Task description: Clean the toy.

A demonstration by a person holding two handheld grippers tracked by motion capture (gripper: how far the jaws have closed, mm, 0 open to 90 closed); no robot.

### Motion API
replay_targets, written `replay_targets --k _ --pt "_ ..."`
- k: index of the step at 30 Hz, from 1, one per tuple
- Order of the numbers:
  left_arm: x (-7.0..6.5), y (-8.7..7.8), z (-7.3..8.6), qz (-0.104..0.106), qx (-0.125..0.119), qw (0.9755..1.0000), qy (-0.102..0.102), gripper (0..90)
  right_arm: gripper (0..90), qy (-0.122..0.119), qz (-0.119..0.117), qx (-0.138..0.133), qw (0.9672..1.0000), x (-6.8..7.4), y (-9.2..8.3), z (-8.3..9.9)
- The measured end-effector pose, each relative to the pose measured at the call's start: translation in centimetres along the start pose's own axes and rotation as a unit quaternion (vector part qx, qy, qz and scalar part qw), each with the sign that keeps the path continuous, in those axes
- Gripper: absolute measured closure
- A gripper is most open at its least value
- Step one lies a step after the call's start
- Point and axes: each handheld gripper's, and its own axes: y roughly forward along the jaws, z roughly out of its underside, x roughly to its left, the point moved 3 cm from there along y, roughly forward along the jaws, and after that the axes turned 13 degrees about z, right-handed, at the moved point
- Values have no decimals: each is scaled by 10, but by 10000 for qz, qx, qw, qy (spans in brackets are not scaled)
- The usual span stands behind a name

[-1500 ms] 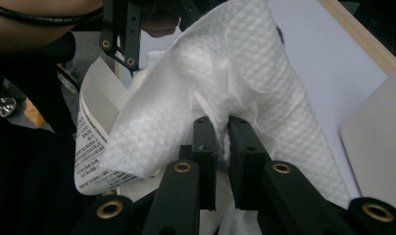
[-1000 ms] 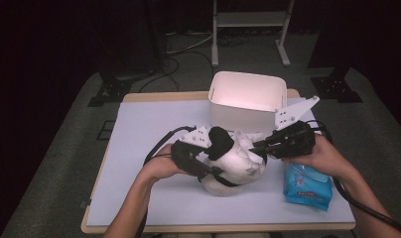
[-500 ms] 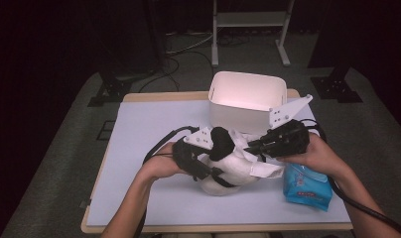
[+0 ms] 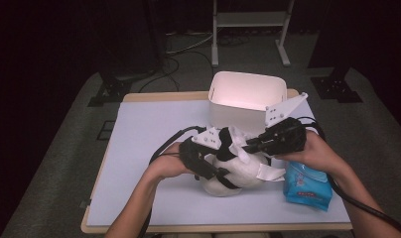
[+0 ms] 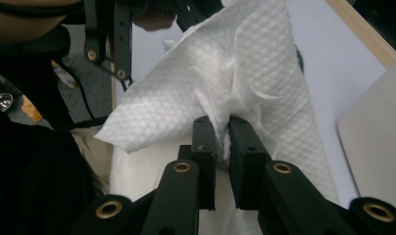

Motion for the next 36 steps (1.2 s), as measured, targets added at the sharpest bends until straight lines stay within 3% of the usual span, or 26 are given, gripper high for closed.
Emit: replay_targets --k 7,16,22,36 --pt "-1 -2 -9 -75 65 9999 99 410 812 -35 49 -85 9999 3 -13 3" --pt "-7 -6 -16 -71 180 9996 186 415 809 -48 63 -346 9994 2 -10 -10" --pt "-7 -1 -11 5 190 9997 134 414 810 -40 223 -281 9993 -2 -1 -16" --pt "-4 2 -10 53 134 9998 99 417 809 195 235 -193 9993 -14 5 -14"
